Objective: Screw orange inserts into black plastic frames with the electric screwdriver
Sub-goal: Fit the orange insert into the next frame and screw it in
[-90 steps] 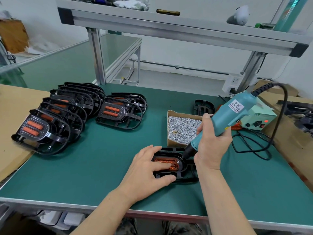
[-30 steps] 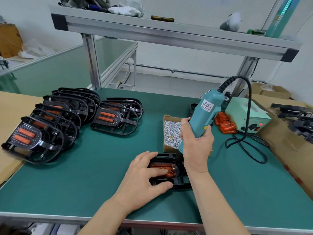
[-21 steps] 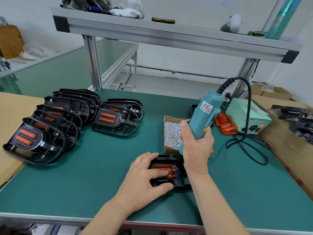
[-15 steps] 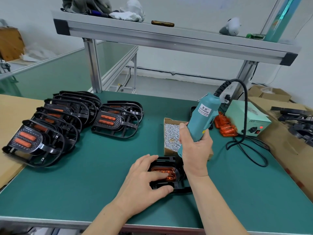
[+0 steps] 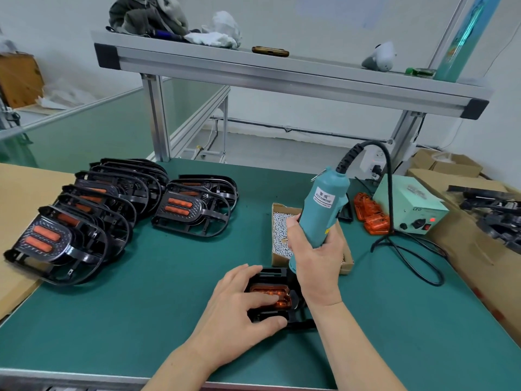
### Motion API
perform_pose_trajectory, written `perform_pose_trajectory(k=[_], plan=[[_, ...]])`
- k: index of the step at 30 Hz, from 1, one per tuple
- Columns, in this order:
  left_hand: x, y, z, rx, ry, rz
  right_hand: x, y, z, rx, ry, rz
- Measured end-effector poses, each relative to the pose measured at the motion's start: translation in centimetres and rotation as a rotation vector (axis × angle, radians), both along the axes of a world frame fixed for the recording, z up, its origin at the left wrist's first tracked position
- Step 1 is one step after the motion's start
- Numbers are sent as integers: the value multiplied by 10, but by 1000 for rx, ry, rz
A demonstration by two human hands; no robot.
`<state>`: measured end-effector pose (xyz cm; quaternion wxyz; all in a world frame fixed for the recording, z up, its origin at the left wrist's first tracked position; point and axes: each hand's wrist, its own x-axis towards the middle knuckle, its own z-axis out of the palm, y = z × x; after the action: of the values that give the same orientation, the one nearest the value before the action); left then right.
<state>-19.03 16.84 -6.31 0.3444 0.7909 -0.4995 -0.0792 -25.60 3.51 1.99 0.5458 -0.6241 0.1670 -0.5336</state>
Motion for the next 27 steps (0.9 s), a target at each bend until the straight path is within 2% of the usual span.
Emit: perform_pose_trajectory(k=[6,11,20,27], plan=[[1,1,0,-13,13,-9,-5,-8,5,52,-9,70],[1,0,-1,-35,21,-11,-12,-20,14,152,-123,78],[3,0,-5,-49,36,-19,-18,-52,-1,537,-278,-125],[3,1,-6,-70,47,-29,-21,-77,-20,704,-312,-208]])
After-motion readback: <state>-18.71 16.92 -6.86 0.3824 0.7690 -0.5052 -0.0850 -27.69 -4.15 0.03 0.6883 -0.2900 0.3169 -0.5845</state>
